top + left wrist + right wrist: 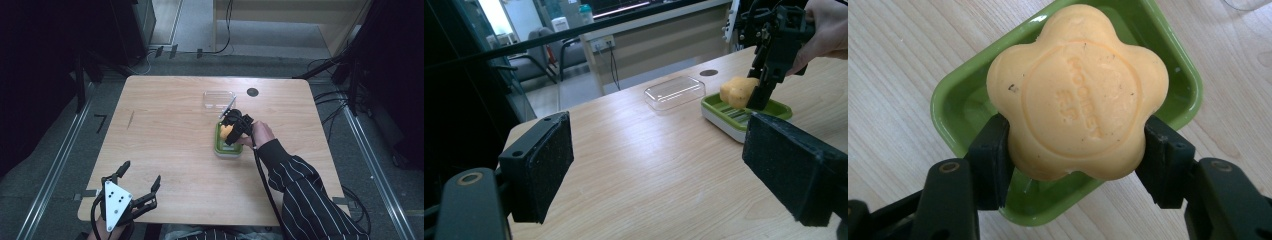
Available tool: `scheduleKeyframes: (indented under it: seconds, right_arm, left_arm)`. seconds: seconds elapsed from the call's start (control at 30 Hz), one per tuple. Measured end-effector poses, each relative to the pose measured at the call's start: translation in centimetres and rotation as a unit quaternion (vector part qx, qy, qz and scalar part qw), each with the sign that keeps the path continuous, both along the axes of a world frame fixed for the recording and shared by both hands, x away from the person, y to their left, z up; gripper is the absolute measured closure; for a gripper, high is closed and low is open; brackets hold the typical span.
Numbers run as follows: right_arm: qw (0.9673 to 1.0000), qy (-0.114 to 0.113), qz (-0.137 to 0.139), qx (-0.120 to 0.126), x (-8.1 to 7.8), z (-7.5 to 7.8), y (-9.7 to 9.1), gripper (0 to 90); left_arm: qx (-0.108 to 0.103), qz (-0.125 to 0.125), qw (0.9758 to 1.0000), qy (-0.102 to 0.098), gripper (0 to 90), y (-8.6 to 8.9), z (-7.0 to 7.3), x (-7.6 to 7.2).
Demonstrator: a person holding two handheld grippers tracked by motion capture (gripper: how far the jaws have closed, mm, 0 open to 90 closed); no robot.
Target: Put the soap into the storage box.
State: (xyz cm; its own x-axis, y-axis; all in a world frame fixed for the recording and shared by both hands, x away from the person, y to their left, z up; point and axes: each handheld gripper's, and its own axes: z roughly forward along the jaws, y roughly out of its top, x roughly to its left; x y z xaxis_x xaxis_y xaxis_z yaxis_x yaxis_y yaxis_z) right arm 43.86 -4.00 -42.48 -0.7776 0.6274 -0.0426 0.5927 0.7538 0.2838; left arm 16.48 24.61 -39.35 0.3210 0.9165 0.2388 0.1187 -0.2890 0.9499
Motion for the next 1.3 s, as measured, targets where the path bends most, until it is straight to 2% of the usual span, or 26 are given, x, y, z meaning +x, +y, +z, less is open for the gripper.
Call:
scheduleKeyframes:
  seconds: [0.6, 1.3]
  right_arm:
    - [0.9999, 0.005, 0.005, -0.013, 0.3, -1.3, 0.7, 40.0]
    - [0.9996, 0.005, 0.011, -0.026, 0.4, -2.0, 0.9, 39.9]
  left_arm:
    - [0.000, 0.000, 1.0000, 0.000, 13.0, 0.0, 0.0, 0.0]
    - [0.000, 0.000, 1.0000, 0.000, 13.0, 0.0, 0.0, 0.0]
